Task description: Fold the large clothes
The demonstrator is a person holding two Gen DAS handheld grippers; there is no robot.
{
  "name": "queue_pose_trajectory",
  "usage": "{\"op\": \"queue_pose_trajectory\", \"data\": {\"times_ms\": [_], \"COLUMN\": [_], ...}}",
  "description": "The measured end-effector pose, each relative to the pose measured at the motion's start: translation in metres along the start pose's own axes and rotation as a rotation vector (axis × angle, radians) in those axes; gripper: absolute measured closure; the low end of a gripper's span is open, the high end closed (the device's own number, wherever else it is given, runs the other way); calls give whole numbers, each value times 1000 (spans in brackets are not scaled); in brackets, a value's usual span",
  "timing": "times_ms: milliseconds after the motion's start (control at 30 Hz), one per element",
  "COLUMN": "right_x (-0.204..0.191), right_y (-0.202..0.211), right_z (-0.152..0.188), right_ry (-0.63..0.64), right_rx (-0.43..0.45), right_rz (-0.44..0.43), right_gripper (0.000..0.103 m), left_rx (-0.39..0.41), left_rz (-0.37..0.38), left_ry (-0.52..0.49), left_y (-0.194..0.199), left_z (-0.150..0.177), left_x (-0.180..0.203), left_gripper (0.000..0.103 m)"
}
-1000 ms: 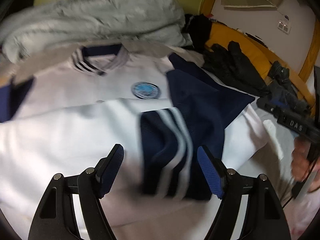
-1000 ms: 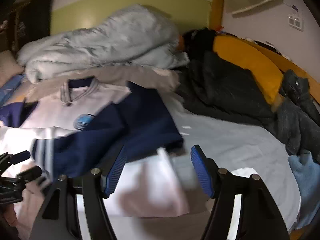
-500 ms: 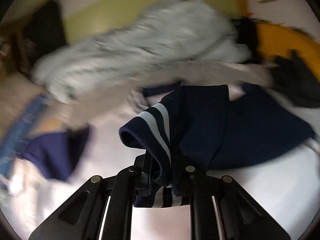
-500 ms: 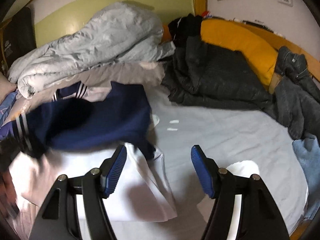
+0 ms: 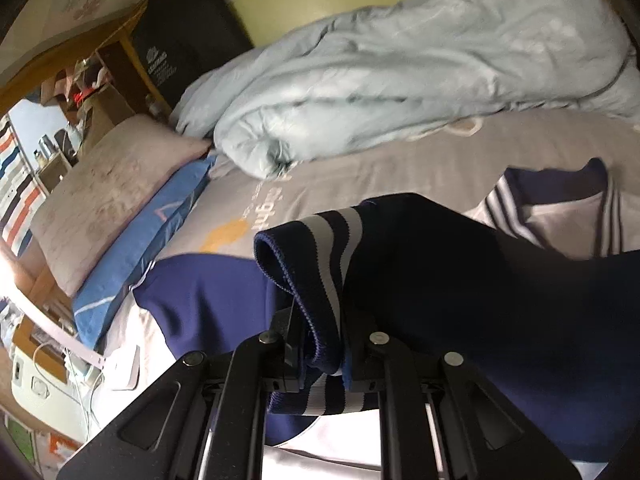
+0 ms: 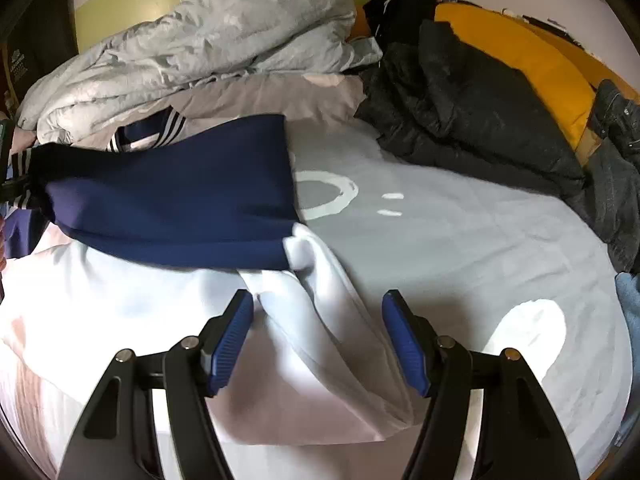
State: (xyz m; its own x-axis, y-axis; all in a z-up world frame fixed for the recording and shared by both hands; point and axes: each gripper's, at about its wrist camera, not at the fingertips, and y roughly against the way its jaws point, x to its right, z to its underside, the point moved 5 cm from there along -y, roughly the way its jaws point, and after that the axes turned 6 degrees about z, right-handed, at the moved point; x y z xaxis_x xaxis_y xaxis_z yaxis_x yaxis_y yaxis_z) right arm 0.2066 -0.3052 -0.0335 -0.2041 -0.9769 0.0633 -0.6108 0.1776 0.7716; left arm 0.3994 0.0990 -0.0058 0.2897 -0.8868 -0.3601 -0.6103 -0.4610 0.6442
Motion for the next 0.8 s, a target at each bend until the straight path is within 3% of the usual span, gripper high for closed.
{"op": "queue_pose_trajectory", "data": {"times_ms": [100,167,300,367,467,667,800], "right_x": [-4,-4,2,4,5,0,-9], "right_y": [0,4,16,24,35,46,52], "right_z": [0,0,-3,-5,-8,-3,6], "right_ry": [7,13,-13,-30,-45,-46,-46], "right_rx": [-5,11,50,76,115,125,111], "right_rz": [-11,-7,-29,-49,-66,-106,-153], "right_gripper": [38,38,38,37,36,35,35], "left_rx": [-32,-53,-44,-2,53,143,152], "left_rz": [-6,2,133,186,252,393,476], "left_ry": [8,25,74,82,69,34,12], "left_y": [-10,-13,2,23,59,131,162], "left_z": [7,13,22,26,34,76,123], "left_x": [-3,-8,-23,-34,-48,-74,-78], "left_gripper": [87,71,53,39,27,13,12]}}
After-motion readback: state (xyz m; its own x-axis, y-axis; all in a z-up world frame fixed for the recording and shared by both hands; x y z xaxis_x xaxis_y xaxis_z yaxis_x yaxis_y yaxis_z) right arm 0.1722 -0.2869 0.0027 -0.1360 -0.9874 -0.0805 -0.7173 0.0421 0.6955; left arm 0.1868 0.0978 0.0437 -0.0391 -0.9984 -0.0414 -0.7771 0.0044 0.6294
